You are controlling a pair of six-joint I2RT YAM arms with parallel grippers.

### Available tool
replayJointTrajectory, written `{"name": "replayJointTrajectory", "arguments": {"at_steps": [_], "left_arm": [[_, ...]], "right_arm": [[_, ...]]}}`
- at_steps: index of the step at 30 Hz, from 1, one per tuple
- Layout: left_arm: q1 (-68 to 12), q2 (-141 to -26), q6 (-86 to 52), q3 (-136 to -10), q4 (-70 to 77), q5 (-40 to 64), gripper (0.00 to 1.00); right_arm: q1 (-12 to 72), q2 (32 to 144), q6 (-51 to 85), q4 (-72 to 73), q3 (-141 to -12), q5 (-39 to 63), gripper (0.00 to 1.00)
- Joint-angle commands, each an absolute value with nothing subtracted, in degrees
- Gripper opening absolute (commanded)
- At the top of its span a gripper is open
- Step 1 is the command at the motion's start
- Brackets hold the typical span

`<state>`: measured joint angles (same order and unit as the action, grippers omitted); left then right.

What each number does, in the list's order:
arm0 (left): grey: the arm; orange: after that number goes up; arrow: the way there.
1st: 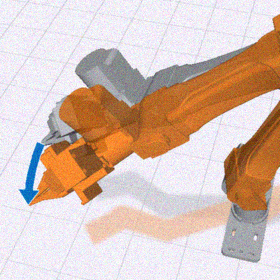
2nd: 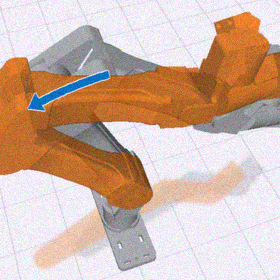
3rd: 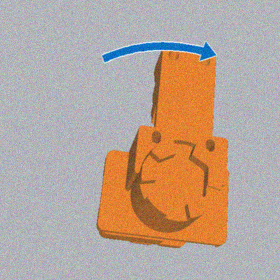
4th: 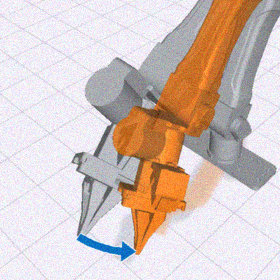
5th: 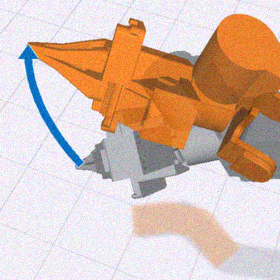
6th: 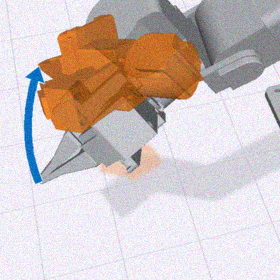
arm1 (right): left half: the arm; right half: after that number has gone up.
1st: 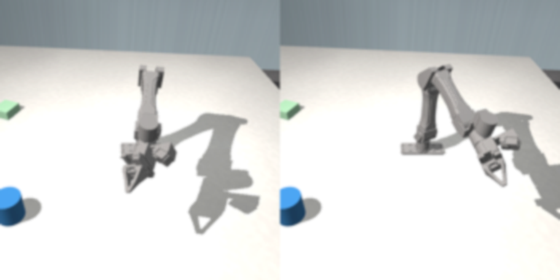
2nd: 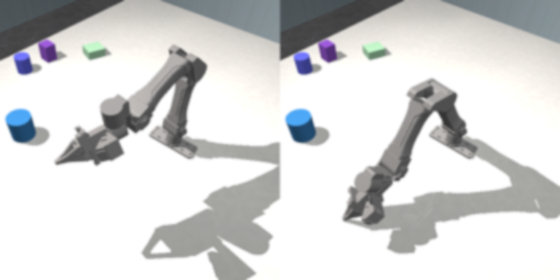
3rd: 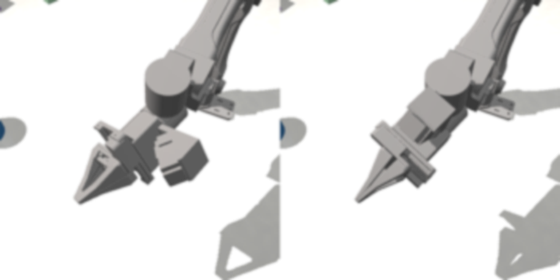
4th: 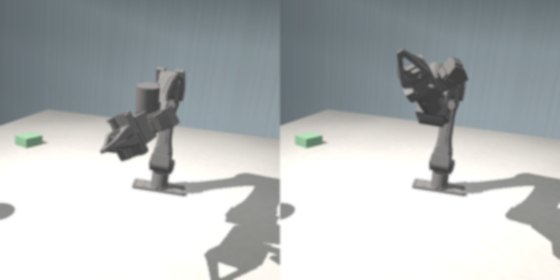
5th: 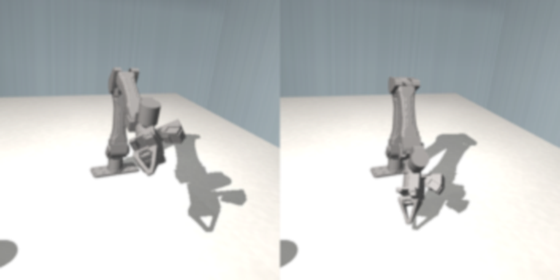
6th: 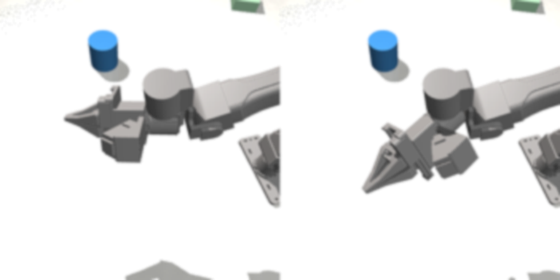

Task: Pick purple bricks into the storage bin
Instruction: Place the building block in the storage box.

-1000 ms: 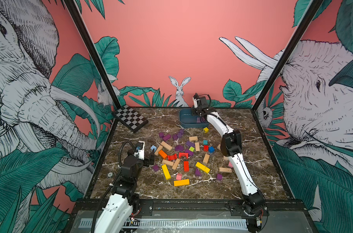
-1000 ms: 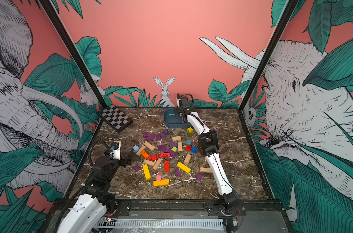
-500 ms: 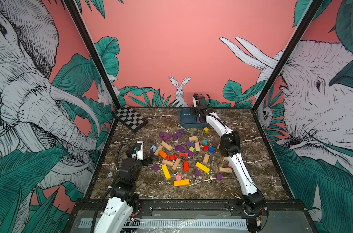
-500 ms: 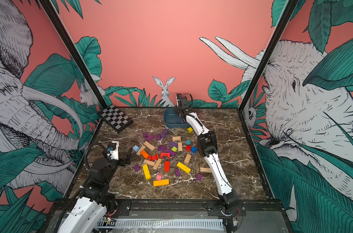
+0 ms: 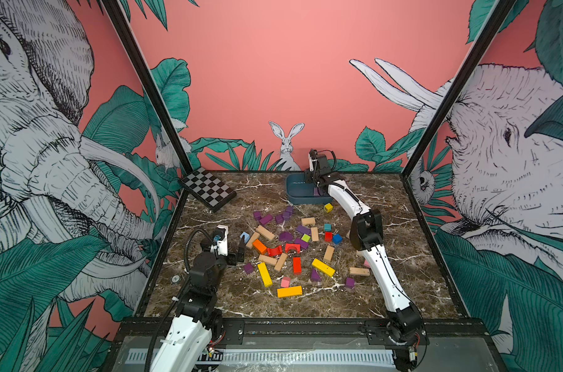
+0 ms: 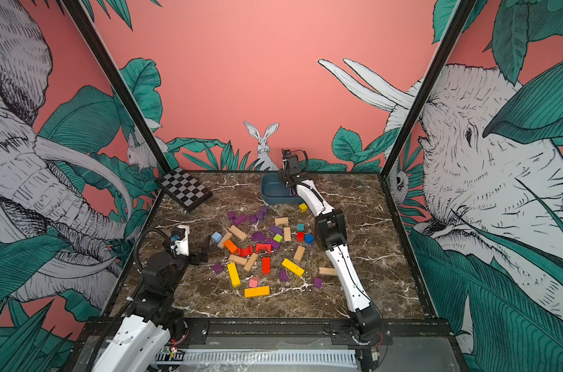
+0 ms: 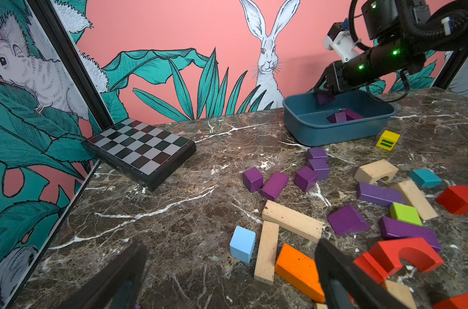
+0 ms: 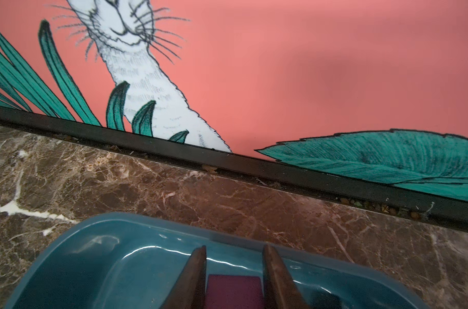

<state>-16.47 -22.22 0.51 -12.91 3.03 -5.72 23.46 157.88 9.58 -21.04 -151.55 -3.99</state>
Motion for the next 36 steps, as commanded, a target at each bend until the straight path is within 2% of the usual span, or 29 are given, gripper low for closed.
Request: {"name": "replayJointTrajectory", "arguments": {"at_steps": [1, 14, 19, 23, 24, 25, 26, 36], "left_arm": [[-16.7, -22.2, -0.1, -12.4, 2.7, -6.5, 0.99], [-16.7, -21.5, 0.1, -12.3, 2.5, -6.0, 0.99], [-16.7, -19.7, 0.1, -11.7, 2.0, -6.0, 0.99], [-16.8, -19.3, 0.1, -11.6, 1.8, -5.9, 0.99], [-16.7, -19.4, 0.1, -11.6, 1.9, -5.8, 0.99], [-16.7, -19.5, 0.1, -11.7, 1.8, -5.7, 0.99], [-16.7, -19.6, 0.1, -11.7, 1.9, -5.6, 0.99], [-16.7, -19.4, -0.2, -11.7, 1.7, -7.0, 0.99]], "right_arm": [[23.2, 157.9, 9.0, -18.4, -152.4, -5.4, 0.33], [23.0, 154.0, 7.4, -17.0, -150.3, -5.6, 0.47], [23.0, 149.9, 7.0, -15.6, -145.9, -5.4, 0.50], [23.1, 143.1, 6.1, -11.8, -136.2, -5.7, 0.73], [23.1, 140.8, 5.9, -10.2, -132.6, -5.8, 0.80], [23.1, 138.4, 5.7, -8.5, -129.3, -5.8, 0.93], [23.1, 136.5, 5.4, -7.5, -126.6, -6.0, 0.99], [23.4, 118.4, 4.2, -12.2, -106.0, -3.6, 0.99]]}}
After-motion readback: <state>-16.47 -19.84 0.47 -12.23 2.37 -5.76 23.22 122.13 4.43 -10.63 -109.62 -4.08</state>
